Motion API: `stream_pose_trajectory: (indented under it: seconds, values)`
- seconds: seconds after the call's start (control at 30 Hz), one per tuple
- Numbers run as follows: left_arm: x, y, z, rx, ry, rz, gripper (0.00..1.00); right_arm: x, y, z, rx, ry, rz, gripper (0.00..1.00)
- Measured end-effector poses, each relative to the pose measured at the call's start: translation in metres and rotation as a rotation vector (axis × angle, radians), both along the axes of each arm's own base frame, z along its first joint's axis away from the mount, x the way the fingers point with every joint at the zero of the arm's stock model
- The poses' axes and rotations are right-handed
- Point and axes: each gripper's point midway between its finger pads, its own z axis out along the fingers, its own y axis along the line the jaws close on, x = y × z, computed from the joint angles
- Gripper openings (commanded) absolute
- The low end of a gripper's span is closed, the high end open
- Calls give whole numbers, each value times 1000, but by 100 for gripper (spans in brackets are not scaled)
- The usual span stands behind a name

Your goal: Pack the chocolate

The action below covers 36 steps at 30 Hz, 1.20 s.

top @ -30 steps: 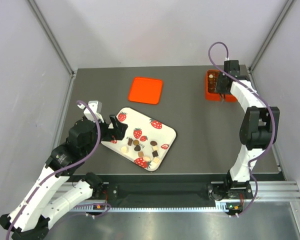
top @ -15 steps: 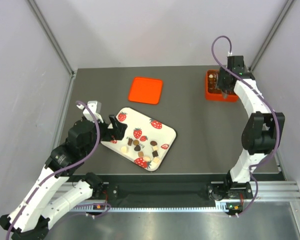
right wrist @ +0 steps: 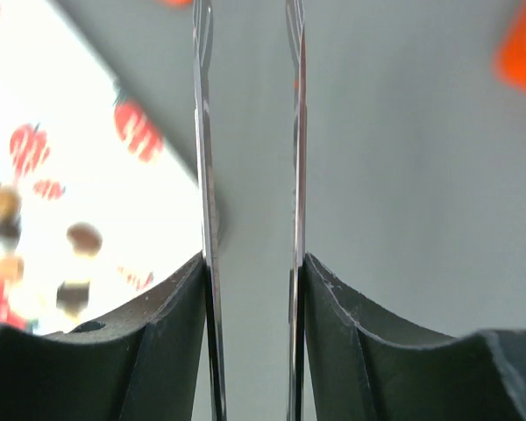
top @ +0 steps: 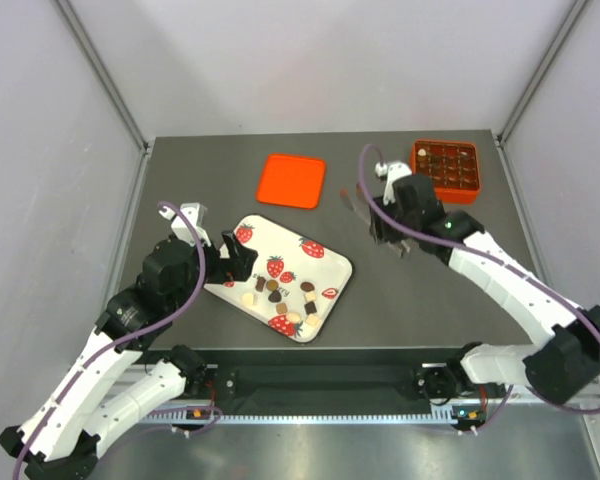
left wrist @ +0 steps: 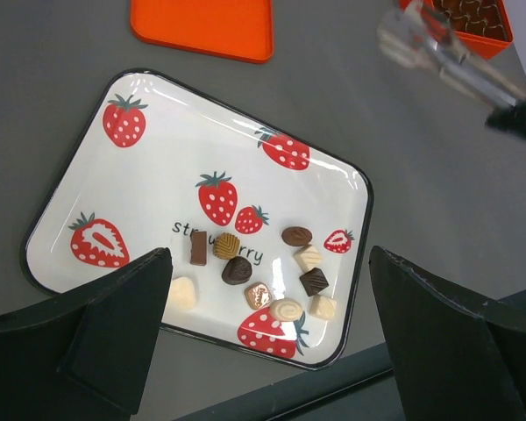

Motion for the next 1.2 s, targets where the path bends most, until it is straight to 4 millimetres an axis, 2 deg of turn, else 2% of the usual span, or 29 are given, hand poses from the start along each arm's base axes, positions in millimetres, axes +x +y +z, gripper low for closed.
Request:
stream_pose_trajectory:
  seconds: [0.2,0.33,0.4,0.7,1.03,1.2]
  values:
    - [1,0,1,-2,-4,3,99,-83,33,-28,-3,22,219,45]
    - [1,-1,2,-6,-8,3,99,-125,53,-45,-18,40,352,45]
    - [2,-1,3,-7,-10,2,99,-136,58,-52,-22,56,384,45]
    - [3,-2,3,-11,-8,1,99,-161,84,-70,-44,97,462,44]
    - [1,0,6,-19,-21,5,99,-165,85,-100,-114,165,460,43]
    - [1,0,6,-18,-21,5,99,-166,91,-108,-110,184,464,42]
